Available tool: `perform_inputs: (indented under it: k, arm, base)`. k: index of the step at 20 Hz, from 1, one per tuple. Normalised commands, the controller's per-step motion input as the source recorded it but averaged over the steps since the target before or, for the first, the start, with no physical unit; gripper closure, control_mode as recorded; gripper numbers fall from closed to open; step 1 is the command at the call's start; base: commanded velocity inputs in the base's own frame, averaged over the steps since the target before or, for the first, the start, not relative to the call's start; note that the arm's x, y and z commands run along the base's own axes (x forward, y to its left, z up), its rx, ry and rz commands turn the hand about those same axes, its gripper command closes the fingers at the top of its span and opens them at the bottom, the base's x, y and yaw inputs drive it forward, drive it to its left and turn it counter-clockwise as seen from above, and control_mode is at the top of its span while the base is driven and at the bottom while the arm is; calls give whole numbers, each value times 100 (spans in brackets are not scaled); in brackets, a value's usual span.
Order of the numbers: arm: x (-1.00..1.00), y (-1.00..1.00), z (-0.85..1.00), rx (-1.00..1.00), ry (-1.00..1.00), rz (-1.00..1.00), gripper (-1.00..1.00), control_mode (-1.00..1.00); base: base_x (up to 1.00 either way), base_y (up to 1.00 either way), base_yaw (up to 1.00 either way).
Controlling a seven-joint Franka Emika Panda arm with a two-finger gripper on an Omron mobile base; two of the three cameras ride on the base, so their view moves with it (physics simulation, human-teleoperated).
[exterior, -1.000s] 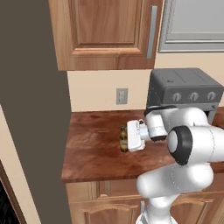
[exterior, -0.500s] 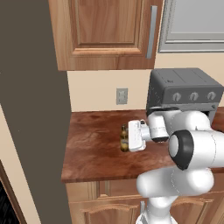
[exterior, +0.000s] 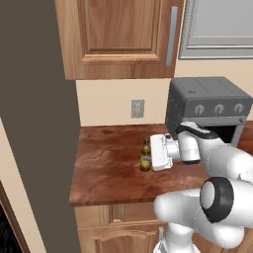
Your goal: Place the drinks on the dining counter in a tight cluster.
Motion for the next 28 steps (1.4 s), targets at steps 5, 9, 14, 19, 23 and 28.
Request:
perform_inputs:
  k: [5, 9, 14, 19, 23, 28]
  arm:
    - [-46, -13, 35, 0, 8, 0, 100, -100]
    - [-54, -6, 26, 0, 1, 0, 100, -100]
    - [-58, 0, 18, 0, 0, 0, 100, -100]
    - [-61, 0, 15, 0, -4, 0, 100, -100]
    - [-34, 0, 13, 0, -9, 0, 100, -100]
    - [0, 0, 0, 0, 0, 0, 100, 100]
  base:
    - [0, 0, 0]
    - [0, 0, 0]
    - [0, 0, 0]
    - [0, 0, 0]
    - [0, 0, 0]
    - [-1, 0, 0]
